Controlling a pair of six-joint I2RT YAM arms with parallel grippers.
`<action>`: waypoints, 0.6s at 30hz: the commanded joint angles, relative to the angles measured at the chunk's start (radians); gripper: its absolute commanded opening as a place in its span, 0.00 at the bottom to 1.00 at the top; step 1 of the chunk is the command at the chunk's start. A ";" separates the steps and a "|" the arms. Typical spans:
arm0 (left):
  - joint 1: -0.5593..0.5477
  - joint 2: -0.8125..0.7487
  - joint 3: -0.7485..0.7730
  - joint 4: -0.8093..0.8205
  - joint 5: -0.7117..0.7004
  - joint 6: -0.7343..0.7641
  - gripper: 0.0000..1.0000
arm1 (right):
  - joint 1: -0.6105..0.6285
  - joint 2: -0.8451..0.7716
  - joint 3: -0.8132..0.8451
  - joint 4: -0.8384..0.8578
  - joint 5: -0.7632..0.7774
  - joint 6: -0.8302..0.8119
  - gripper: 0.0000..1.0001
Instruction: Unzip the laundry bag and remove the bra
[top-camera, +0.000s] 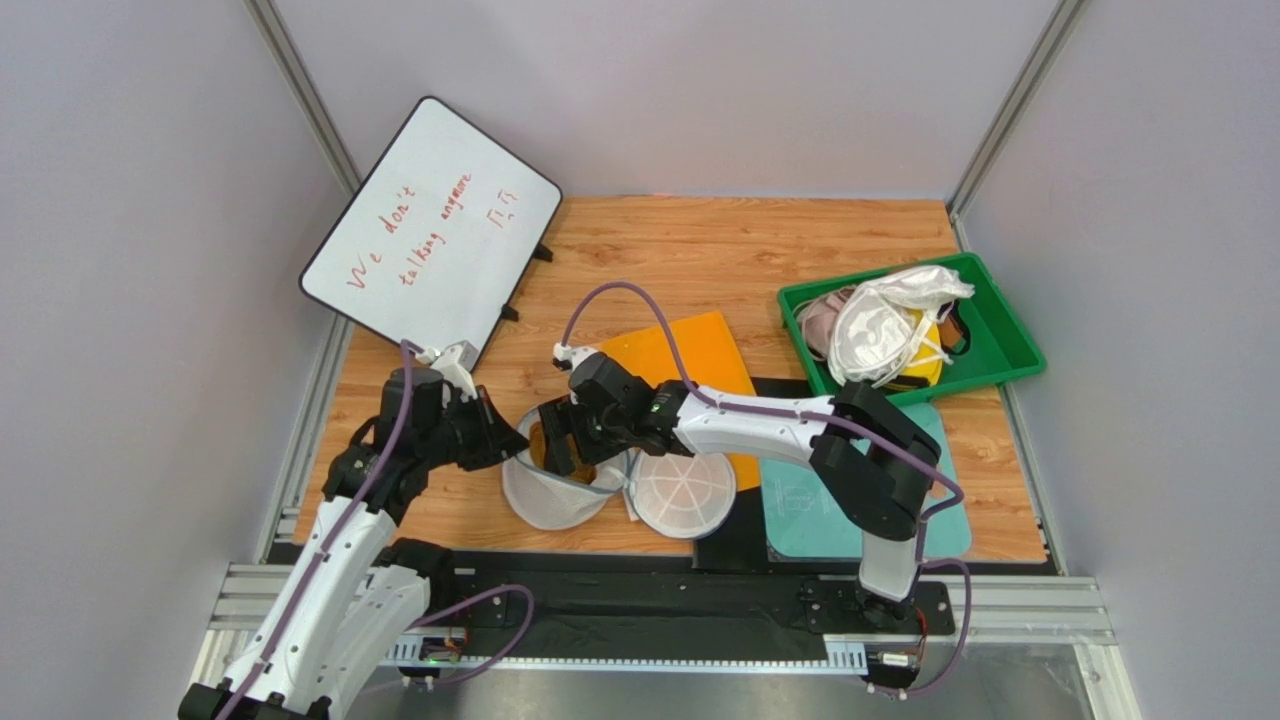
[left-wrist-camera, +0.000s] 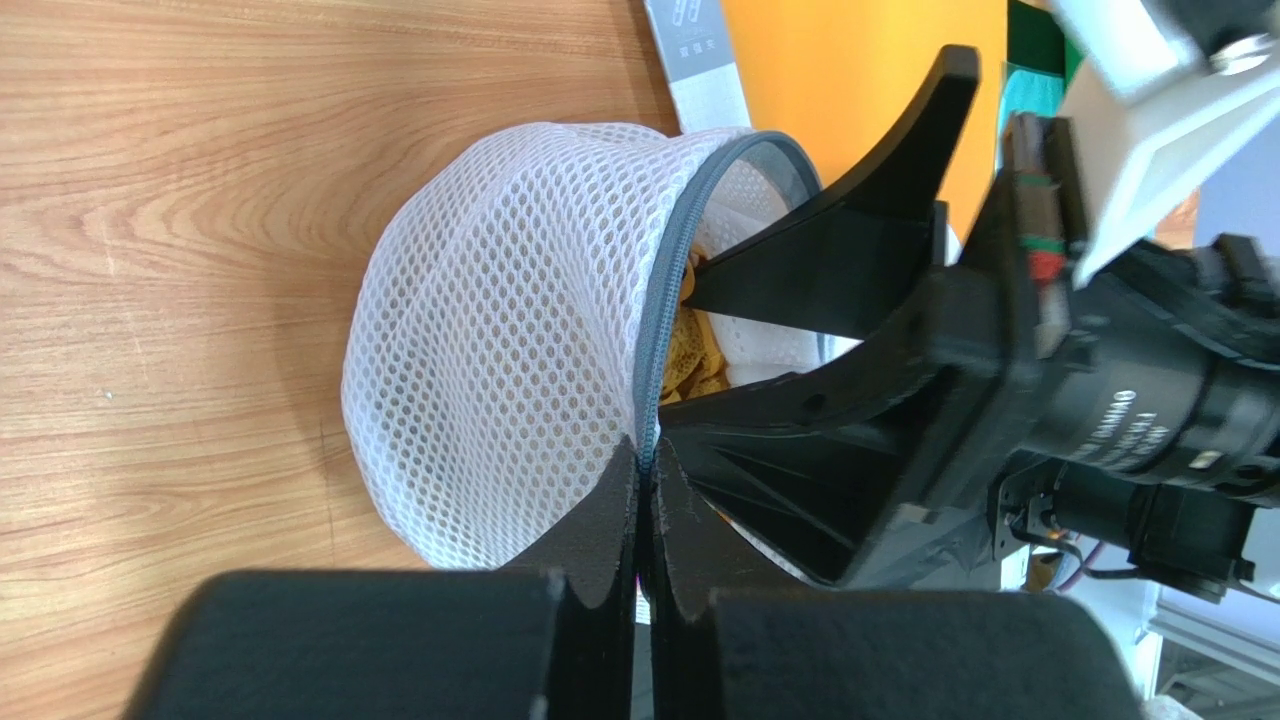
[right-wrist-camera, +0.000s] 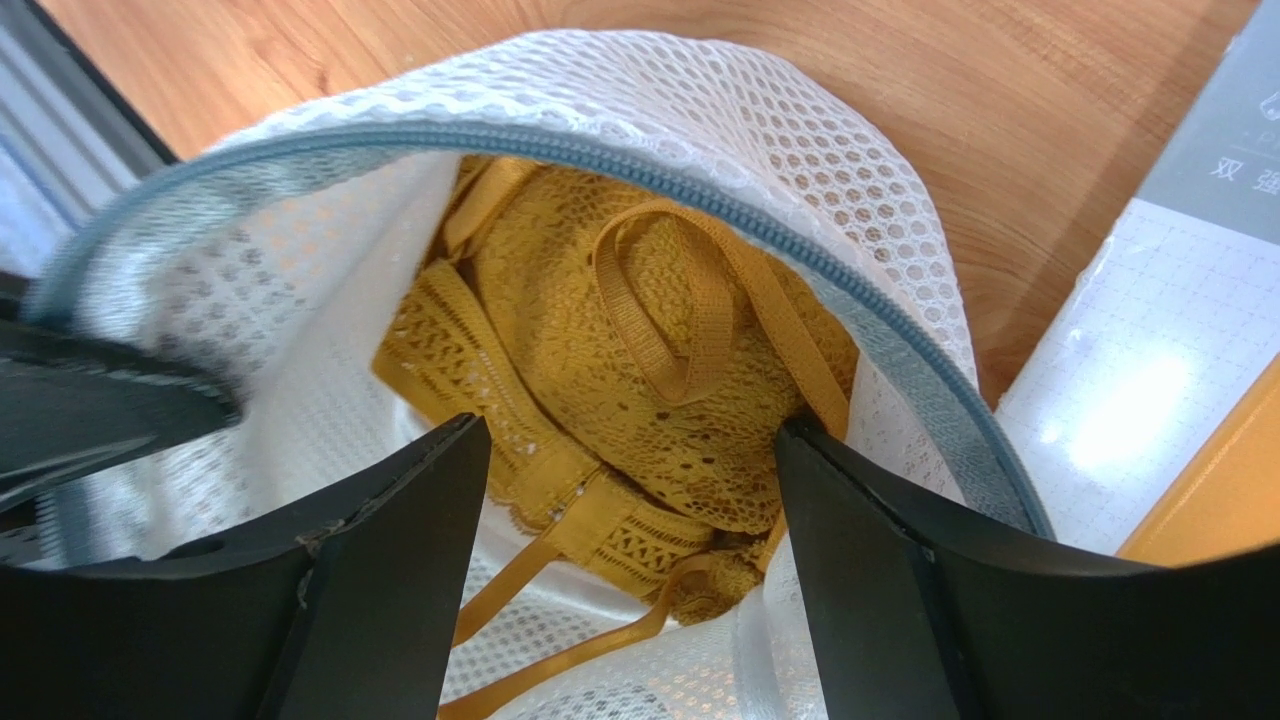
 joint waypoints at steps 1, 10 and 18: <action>0.004 -0.002 0.018 0.026 0.019 0.009 0.00 | 0.026 0.053 0.034 -0.021 0.064 -0.032 0.75; 0.004 0.004 0.016 0.026 0.022 0.011 0.00 | 0.043 0.041 0.056 -0.038 0.100 -0.039 0.00; 0.004 0.001 0.016 0.026 0.020 0.009 0.00 | 0.043 -0.091 0.074 -0.044 0.064 -0.067 0.00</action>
